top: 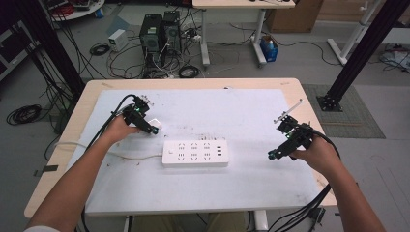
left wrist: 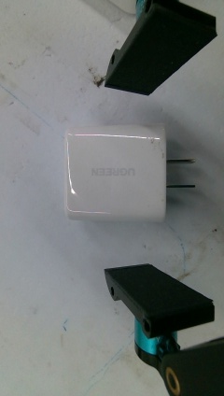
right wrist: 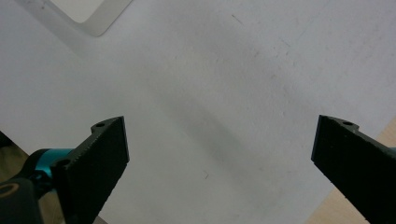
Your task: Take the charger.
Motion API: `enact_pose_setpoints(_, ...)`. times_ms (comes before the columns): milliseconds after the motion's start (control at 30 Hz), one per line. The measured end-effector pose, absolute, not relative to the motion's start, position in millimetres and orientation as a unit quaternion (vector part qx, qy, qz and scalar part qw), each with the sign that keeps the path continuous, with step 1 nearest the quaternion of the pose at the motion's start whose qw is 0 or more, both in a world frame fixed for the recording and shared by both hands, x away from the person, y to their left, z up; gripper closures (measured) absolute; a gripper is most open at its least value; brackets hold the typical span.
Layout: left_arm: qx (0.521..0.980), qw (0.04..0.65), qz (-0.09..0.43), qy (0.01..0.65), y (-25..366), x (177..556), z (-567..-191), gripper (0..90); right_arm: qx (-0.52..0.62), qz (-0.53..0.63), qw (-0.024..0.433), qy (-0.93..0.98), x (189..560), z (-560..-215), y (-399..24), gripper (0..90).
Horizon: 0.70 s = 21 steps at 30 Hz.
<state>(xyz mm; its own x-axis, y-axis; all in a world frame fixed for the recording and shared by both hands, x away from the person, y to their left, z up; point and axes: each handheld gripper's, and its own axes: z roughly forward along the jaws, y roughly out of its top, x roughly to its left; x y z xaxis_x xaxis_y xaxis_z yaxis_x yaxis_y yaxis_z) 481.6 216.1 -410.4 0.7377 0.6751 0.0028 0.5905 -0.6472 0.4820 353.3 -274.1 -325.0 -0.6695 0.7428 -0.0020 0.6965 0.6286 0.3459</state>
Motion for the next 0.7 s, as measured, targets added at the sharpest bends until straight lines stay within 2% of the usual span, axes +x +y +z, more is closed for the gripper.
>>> enact_pose_setpoints(200,0.905,0.228,0.077,0.351,217.2,484.7,-416.9,14.0,0.401,0.158,0.073,0.899,353.0,-325.2,-274.7,3.4)
enact_pose_setpoints(267,0.905,0.231,0.072,0.35,217.9,485.2,-418.1,19.1,0.401,0.158,0.073,0.899,352.9,-325.3,-274.8,3.3)
enact_pose_setpoints(333,0.905,0.229,0.072,0.352,218.2,485.7,-419.0,19.4,0.403,0.157,0.072,0.899,352.8,-325.5,-274.8,3.3)
enact_pose_setpoints(400,0.905,0.229,0.07,0.351,218.2,485.5,-420.0,25.0,0.403,0.157,0.072,0.899,352.8,-325.9,-274.8,3.4)
enact_pose_setpoints(700,0.904,0.23,0.068,0.355,221.1,486.3,-421.1,31.7,0.404,0.157,0.07,0.899,353.5,-326.9,-273.9,3.4)
